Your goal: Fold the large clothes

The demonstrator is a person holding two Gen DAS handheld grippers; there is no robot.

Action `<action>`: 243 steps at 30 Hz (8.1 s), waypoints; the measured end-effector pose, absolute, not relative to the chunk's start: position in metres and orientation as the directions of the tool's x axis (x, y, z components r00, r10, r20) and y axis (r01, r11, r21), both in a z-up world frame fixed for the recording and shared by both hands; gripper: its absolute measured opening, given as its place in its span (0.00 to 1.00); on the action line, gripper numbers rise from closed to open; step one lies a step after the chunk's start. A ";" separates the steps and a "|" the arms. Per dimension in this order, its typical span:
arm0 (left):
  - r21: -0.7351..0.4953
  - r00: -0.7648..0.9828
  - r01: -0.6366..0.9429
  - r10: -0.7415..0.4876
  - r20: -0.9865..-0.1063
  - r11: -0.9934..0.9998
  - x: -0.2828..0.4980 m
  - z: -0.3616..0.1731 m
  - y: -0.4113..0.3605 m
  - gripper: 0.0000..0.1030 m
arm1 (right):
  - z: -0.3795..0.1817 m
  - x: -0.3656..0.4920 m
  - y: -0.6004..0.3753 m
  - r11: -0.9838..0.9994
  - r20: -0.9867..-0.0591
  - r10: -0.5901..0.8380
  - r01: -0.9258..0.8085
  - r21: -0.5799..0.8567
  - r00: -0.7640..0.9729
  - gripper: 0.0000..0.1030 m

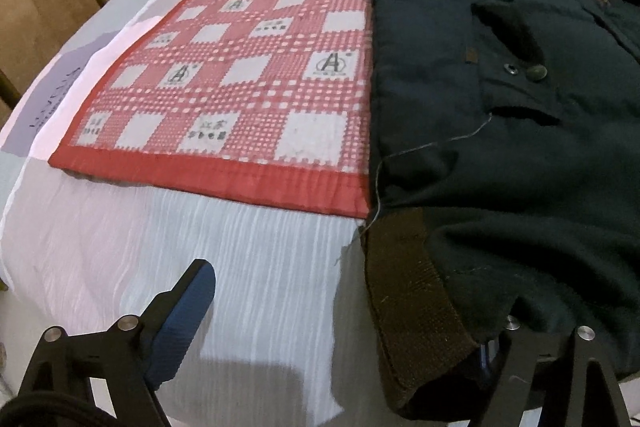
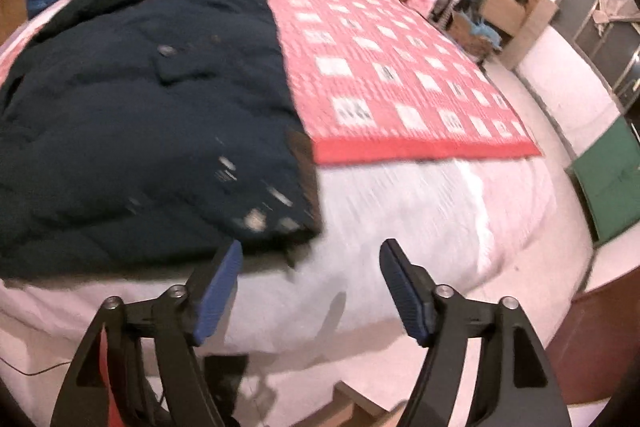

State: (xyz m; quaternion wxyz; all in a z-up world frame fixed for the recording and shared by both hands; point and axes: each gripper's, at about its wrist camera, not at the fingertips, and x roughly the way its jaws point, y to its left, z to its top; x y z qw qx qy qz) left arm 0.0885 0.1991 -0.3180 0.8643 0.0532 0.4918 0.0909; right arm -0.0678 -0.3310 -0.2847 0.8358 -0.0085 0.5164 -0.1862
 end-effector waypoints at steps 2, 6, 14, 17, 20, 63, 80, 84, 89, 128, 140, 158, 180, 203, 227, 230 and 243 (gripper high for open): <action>0.188 0.498 -0.102 0.213 -0.840 0.977 0.089 -0.318 0.198 0.86 | -0.291 -0.069 -0.334 0.928 -0.861 -0.330 0.299 -0.221 0.387 0.73; 0.193 0.495 -0.095 0.215 -0.842 0.976 0.092 -0.318 0.197 0.86 | -0.298 -0.063 -0.333 0.930 -0.857 -0.334 0.282 -0.234 0.392 0.73; 0.193 0.494 -0.074 0.204 -0.845 0.978 0.099 -0.319 0.196 0.86 | -0.299 -0.019 -0.336 0.940 -0.849 -0.290 0.297 -0.166 0.441 0.73; 0.180 0.486 -0.068 0.191 -0.853 0.981 0.101 -0.322 0.195 0.86 | -0.305 -0.004 -0.342 0.953 -0.868 -0.241 0.276 -0.126 0.435 0.73; 0.147 0.452 -0.053 0.155 -0.878 0.988 0.106 -0.332 0.196 0.86 | -0.308 0.006 -0.343 0.961 -0.872 -0.209 0.257 -0.100 0.442 0.73; 0.014 0.506 0.098 -0.038 -0.861 0.995 0.087 -0.279 0.200 0.13 | -0.257 -0.011 -0.355 0.968 -0.859 -0.140 0.249 -0.015 0.493 0.15; -0.013 0.435 0.124 -0.066 -0.898 0.992 0.001 -0.202 0.208 0.13 | -0.146 -0.084 -0.346 0.986 -0.899 -0.098 0.164 -0.030 0.426 0.14; -0.026 0.376 0.111 -0.066 -0.924 0.993 -0.023 -0.184 0.207 0.13 | -0.112 -0.113 -0.344 0.989 -0.928 -0.103 0.135 -0.057 0.357 0.13; -0.003 0.387 0.108 -0.045 -0.921 0.994 -0.008 -0.165 0.203 0.13 | -0.076 -0.107 -0.350 0.992 -0.920 -0.098 0.106 -0.062 0.380 0.13; 0.040 0.315 -0.085 0.065 -0.947 0.996 0.535 -0.276 0.156 0.14 | -0.204 0.453 -0.410 0.986 -0.889 -0.105 0.161 -0.036 0.446 0.13; 0.110 0.295 -0.009 0.107 -0.950 0.994 0.564 -0.313 0.142 0.19 | -0.242 0.493 -0.401 0.973 -0.902 -0.191 0.197 -0.121 0.386 0.13; -0.252 0.192 -0.142 -0.223 -0.956 0.957 0.552 -0.269 0.209 0.80 | -0.168 0.463 -0.414 0.991 -0.882 -0.127 0.012 -0.136 0.455 0.93; -0.079 0.557 0.000 -0.066 -0.828 0.997 0.462 -0.188 0.126 0.98 | -0.198 0.290 -0.251 0.950 -0.838 0.092 -0.299 -0.088 0.538 0.95; 0.040 0.487 0.094 -0.011 -0.873 0.995 0.522 -0.282 0.033 1.00 | -0.239 0.484 -0.226 0.991 -0.858 -0.009 -0.108 -0.075 0.513 1.00; 0.022 0.462 -0.006 0.022 -0.887 1.000 0.470 -0.298 0.025 1.00 | -0.274 0.459 -0.240 0.994 -0.895 -0.058 -0.054 -0.091 0.443 1.00; 0.028 0.462 -0.013 0.031 -0.886 1.000 0.472 -0.298 0.023 1.00 | -0.277 0.466 -0.239 0.994 -0.896 -0.064 -0.049 -0.095 0.439 1.00; 0.021 0.459 -0.016 0.026 -0.888 1.000 0.498 -0.303 0.028 1.00 | -0.284 0.488 -0.244 0.997 -0.910 -0.055 -0.035 -0.076 0.412 1.00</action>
